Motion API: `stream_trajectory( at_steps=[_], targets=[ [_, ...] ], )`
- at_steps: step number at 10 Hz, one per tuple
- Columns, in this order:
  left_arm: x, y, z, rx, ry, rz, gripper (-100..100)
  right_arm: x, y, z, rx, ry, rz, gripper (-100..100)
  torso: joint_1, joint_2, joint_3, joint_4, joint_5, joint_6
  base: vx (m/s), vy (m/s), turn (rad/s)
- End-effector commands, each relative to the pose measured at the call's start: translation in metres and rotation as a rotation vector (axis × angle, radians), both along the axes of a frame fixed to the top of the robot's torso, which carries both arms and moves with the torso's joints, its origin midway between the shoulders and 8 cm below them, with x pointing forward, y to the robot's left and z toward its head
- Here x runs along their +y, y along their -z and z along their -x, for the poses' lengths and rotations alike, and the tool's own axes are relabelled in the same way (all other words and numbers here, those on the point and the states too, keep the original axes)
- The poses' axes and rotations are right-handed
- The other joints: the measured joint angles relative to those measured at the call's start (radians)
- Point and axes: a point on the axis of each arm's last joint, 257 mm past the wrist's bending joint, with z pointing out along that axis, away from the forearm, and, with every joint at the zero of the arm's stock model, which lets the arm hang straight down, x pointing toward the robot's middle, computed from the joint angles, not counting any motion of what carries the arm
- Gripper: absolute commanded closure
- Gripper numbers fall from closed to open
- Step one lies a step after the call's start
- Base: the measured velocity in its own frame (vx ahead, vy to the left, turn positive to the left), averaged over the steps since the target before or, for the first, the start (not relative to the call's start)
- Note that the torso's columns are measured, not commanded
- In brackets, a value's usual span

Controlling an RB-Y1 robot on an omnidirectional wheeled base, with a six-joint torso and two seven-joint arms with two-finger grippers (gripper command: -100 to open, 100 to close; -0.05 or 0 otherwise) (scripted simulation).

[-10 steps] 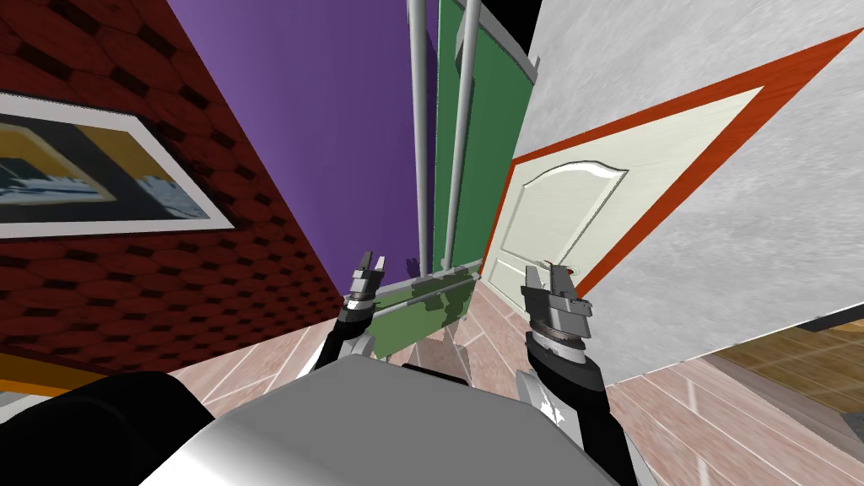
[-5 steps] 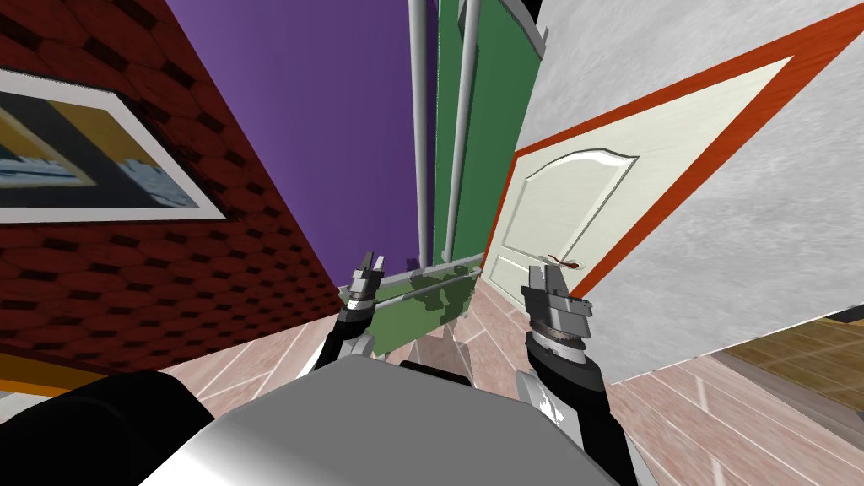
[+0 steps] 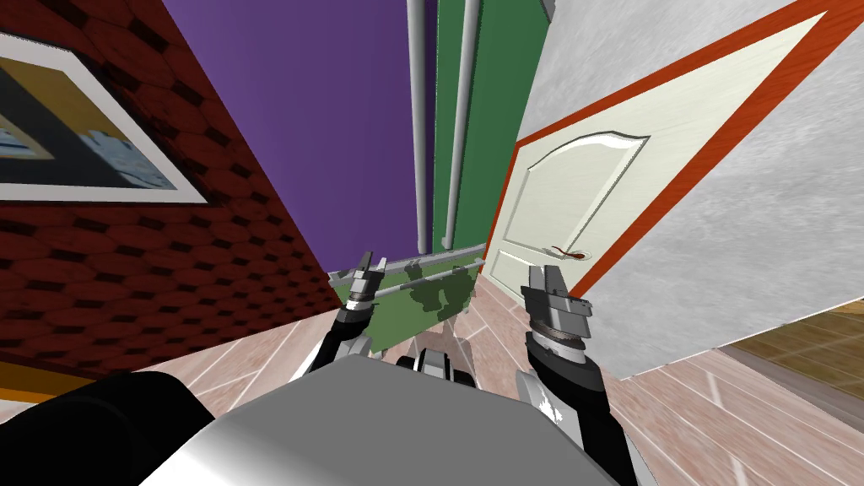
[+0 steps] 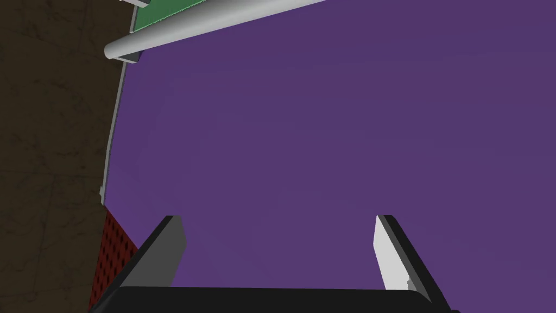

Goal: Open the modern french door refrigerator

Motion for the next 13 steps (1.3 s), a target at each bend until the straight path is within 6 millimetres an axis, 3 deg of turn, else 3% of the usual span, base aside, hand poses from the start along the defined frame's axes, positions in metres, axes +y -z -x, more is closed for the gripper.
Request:
stream_trajectory(
  at_steps=[1, 13],
  targets=[
    [-0.001, 0.007, -0.003, 0.043, 0.014, -0.051, -100, 0.000, 0.000, 0.000, 0.000, 0.000, 0.000, 0, 0.000, 0.003, -0.004, 0.003, 0.000, 0.000, 0.030, -0.008, -0.034],
    [0.000, 0.035, -0.011, 0.257, 0.057, -0.319, -100, 0.000, 0.000, 0.000, 0.000, 0.000, 0.000, 0, 0.000, 0.005, -0.005, 0.004, 0.000, 0.000, 0.040, -0.011, -0.046]
  ],
)
